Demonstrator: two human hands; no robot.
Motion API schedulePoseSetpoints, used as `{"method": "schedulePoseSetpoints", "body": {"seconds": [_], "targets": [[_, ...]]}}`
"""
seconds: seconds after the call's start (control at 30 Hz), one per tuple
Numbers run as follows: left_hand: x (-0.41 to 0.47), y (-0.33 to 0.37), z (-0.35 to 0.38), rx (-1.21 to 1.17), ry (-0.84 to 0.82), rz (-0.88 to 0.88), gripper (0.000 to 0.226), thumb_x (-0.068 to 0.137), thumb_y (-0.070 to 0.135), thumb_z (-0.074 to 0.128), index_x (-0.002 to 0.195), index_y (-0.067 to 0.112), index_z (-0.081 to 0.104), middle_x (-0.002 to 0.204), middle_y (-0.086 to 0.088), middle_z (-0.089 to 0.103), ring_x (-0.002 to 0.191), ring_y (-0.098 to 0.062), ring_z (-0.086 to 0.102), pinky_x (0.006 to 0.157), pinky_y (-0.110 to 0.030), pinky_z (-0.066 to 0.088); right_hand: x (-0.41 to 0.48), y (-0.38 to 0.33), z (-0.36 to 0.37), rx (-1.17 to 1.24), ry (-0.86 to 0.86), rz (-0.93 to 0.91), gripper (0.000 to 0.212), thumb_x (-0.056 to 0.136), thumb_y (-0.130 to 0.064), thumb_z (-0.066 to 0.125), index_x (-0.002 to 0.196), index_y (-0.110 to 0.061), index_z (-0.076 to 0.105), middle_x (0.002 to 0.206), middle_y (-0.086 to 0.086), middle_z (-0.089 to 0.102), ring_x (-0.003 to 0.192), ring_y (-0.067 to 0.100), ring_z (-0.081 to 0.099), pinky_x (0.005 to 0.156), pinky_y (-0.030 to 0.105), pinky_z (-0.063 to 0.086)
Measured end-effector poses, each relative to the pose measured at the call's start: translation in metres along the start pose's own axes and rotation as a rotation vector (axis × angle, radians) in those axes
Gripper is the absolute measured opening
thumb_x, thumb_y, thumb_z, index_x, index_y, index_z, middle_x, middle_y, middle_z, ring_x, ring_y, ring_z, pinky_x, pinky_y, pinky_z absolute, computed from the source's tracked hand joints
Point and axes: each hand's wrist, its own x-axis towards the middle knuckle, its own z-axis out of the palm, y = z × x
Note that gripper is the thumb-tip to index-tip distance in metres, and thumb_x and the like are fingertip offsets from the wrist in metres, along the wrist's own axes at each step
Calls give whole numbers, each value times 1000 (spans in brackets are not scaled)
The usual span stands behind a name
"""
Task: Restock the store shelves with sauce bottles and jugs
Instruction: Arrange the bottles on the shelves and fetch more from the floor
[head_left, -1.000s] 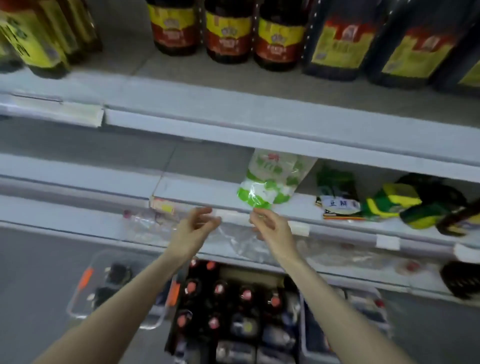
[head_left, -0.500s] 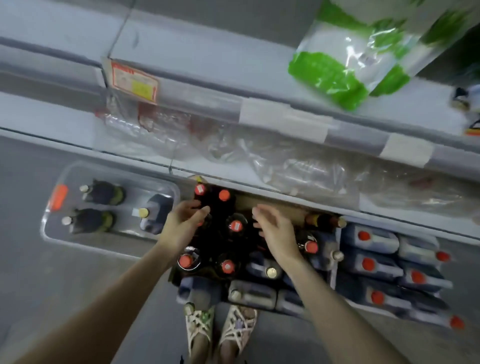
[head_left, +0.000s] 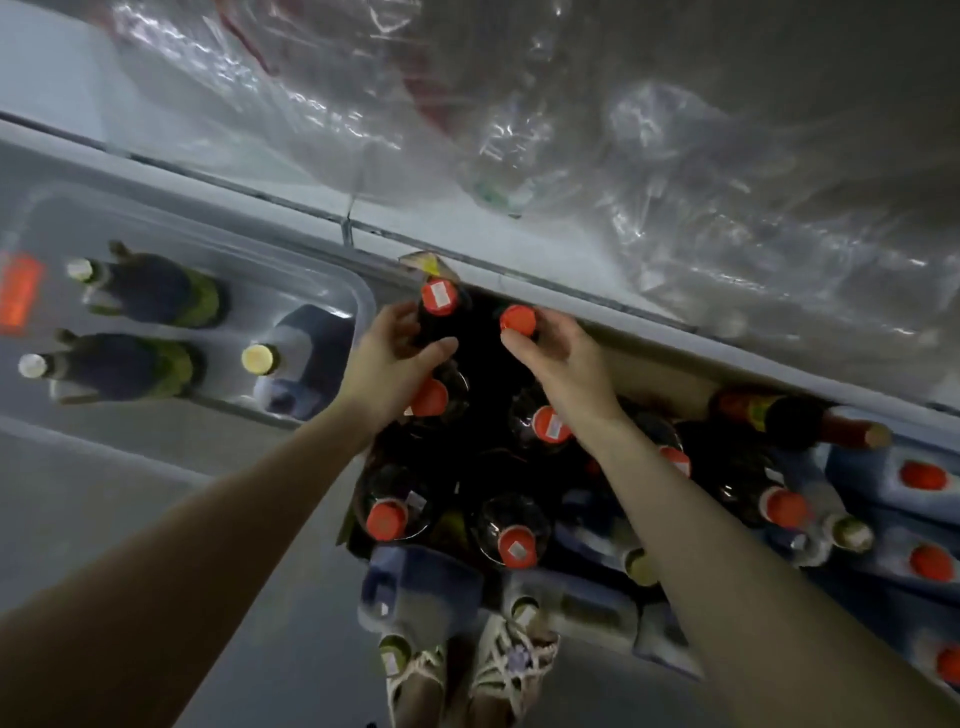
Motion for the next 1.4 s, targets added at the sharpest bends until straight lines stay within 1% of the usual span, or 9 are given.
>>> {"method": "schedulePoseSetpoints", "body": {"seconds": [0.13, 0.3, 0.47, 0.73, 0.83, 1.0, 1.13, 1.3, 1.4], "targets": [[23, -11, 2, 66, -51, 91, 58, 83, 19, 73, 135, 16, 47, 120, 0, 58, 94, -3, 60, 90, -24, 48, 17, 10, 4, -48, -71, -61, 44, 80, -33, 76, 119, -32, 58, 117, -10, 65, 113, 7, 58, 105, 32, 43], [43, -13, 2, 81, -95, 169, 49, 84, 20, 72, 129, 22, 53, 107, 9, 66, 101, -5, 62, 98, -27, 48, 27, 12, 6, -93, -137, -100, 46, 86, -32, 70, 128, -31, 52, 114, -20, 59, 108, -5, 53, 97, 13, 37], [50, -15, 6, 94, -109, 250, 46, 86, 19, 70, 128, 19, 53, 101, 16, 62, 88, 15, 55, 81, 2, 37, 28, 14, 7, -101, -156, -101, 30, 89, -34, 65, 116, -37, 52, 106, -22, 60, 103, -9, 53, 92, 13, 39], [48, -8, -3, 95, -100, 289, 33, 83, 19, 73, 112, 19, 58, 96, 7, 66, 98, -11, 62, 92, -22, 47, 18, 5, -3, -119, -95, -149, 16, 88, -37, 67, 100, -38, 58, 104, -13, 65, 105, 5, 59, 100, 29, 45], [36, 10, -11, 90, -102, 328, 31, 82, 17, 74, 108, 17, 58, 93, 8, 65, 95, -8, 62, 86, -14, 45, 2, -12, -8, -113, -82, -173, 17, 88, -37, 66, 102, -33, 59, 101, -13, 65, 101, 2, 60, 91, 19, 44], [-3, 63, -29, 69, -110, 377, 28, 83, 14, 72, 106, 9, 57, 89, 7, 64, 78, 12, 57, 75, -6, 42, -32, -65, -21, -96, -48, -217, 14, 87, -37, 66, 98, -35, 58, 101, -13, 66, 99, -1, 60, 87, 15, 42], [-48, 119, -53, 45, -96, 429, 24, 85, 20, 70, 103, 15, 56, 87, 4, 62, 81, -1, 57, 72, -8, 43, -73, -129, -37, -89, -34, -295, 9, 88, -33, 65, 93, -30, 60, 96, -11, 64, 90, -6, 59, 80, 8, 42], [-120, 207, -92, 17, -74, 539, 24, 87, 23, 68, 103, 18, 51, 82, 10, 57, 70, 12, 53, 69, -7, 40, -146, -234, -62, -160, -36, -436, 8, 90, -35, 61, 94, -27, 60, 89, -15, 63, 86, -7, 57, 80, 11, 42], [-175, 271, -120, 10, -42, 644, 35, 84, 40, 68, 99, 14, 52, 82, 5, 57, 75, -1, 52, 76, -22, 44, -200, -304, -77, -168, 2, -547, 8, 94, -29, 58, 87, -30, 54, 82, -18, 58, 72, -16, 53, 72, 5, 39]]}}
